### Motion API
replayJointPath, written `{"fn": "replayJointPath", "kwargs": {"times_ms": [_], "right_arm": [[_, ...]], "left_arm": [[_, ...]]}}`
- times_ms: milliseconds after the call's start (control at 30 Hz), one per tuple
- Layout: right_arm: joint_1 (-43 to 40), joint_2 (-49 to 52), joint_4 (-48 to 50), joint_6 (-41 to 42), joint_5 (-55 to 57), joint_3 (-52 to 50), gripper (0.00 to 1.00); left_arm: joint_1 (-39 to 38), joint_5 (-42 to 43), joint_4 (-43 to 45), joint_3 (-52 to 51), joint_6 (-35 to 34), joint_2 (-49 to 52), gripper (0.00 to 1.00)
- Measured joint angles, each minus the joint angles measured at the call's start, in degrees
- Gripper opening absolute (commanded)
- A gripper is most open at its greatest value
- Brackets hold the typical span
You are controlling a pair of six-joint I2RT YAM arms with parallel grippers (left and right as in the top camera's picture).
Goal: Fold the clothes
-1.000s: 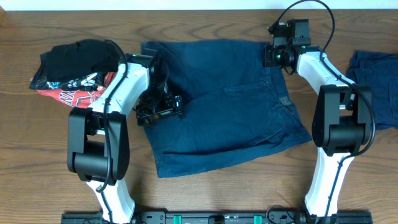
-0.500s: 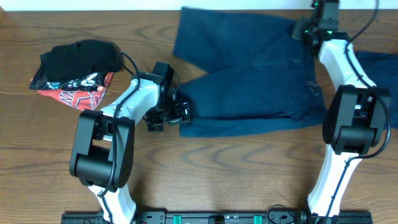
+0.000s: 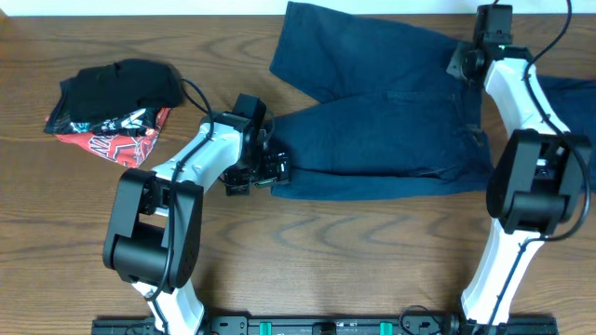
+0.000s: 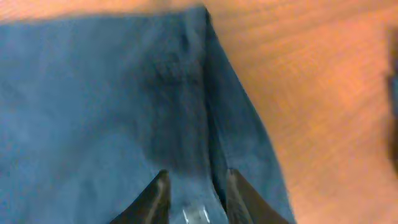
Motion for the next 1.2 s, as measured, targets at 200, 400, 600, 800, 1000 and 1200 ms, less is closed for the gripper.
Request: {"fn": "replayJointPath", "kwargs": {"times_ms": [200,400,600,800,1000,1200], "right_arm": [[-3.5,-11.9,-24.3,-0.7,-0.8,0.2,0.32],[-6.0,-15.6,-41.2,-0.4,-1.3,-0.7,0.32],[-6.0,-14.7,-41.9,-0.5,-5.7,-10.8,0.31],[-6.0,-14.7,-39.5,-1.5,-11.2,-20.2,0.31],[-6.0,-14.7,-38.6,-1.9,-12.8,-22.5,0.32],[-6.7,-14.7,-36.1,-0.3,-12.3,-22.6,0.33]], "left_arm": [[0.6,0.2,-1.9,-0.2,0.4,-6.2,0.97],[-0.1,3.8,0.3,-0.2,0.4,-10.3,0.96],[-1.0,5.0,7.0,-0.3,2.0,-10.1,0.96],[-1.0,5.0,8.1,-0.3,3.1,-8.2,0.96],[-1.2,6.2,11.2,-0.3,4.5,-3.1,0.96],[-1.8,8.8,14.1,-0.3,7.2,-1.7,0.96]]}}
